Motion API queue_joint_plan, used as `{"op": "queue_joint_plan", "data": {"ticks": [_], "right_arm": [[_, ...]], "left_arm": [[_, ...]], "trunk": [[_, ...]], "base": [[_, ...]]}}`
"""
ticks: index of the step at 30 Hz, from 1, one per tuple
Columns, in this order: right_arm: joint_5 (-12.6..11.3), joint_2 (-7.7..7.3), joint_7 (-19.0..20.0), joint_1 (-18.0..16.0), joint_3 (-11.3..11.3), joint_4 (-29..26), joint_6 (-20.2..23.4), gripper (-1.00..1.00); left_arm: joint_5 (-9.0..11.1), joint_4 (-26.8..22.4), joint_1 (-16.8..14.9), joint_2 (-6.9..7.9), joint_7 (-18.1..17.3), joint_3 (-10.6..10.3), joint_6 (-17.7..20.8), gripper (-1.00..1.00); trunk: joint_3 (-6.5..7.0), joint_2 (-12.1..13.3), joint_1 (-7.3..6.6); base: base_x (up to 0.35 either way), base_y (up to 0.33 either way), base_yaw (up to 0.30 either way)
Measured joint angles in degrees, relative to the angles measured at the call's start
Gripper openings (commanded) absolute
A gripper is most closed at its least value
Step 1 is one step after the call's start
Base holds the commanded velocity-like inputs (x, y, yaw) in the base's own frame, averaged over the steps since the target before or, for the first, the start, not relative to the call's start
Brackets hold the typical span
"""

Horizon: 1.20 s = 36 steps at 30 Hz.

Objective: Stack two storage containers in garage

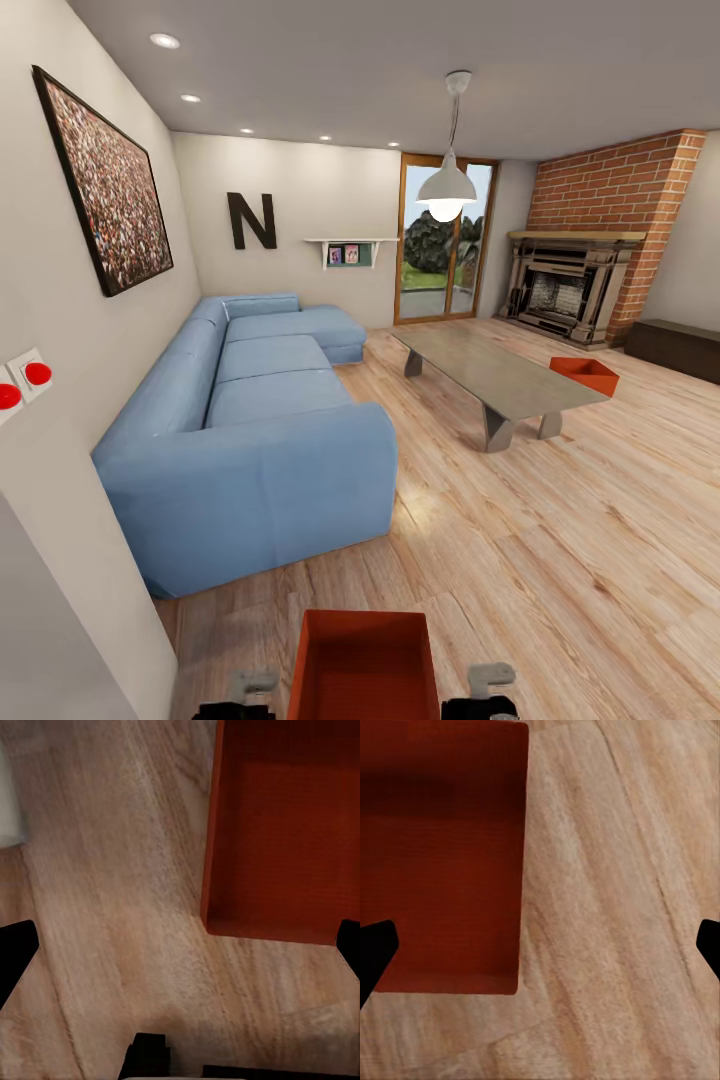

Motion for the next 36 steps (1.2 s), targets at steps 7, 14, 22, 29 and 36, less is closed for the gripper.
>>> {"op": "queue_joint_plan", "data": {"ticks": [7,14,22,29,36], "right_arm": [[-0.43,0.17,-0.02,-0.28,0.00,4.51,-4.95,1.00],[-0.44,0.19,1.67,-0.30,-0.09,5.02,-6.05,1.00],[-0.33,0.20,1.83,-0.30,-0.09,4.99,-6.23,1.00],[-0.29,0.20,1.84,-0.30,-0.07,4.64,-6.24,1.00],[-0.26,0.17,1.91,-0.29,-0.01,4.13,-6.18,1.00]], "left_arm": [[0.14,1.29,-0.94,0.99,0.46,0.03,-3.23,1.00],[-0.40,1.40,-0.99,0.85,-3.15,-0.53,-8.25,1.00],[-0.52,0.74,-0.99,-0.46,-3.63,-0.51,-10.26,1.00],[-0.56,0.67,-0.99,-1.81,-3.29,-0.56,-10.04,1.00],[-0.49,1.01,-0.99,-1.88,-3.27,-0.41,-10.28,1.00]], "trunk": [[0.00,0.00,0.00],[0.00,0.00,0.00],[0.00,0.00,0.00],[0.00,0.00,0.00],[-1.26,-2.80,1.53]], "base": [[0.000,0.000,0.000],[0.000,0.000,0.000],[0.000,0.000,0.000],[0.000,0.000,0.000],[0.000,0.000,0.000]]}}
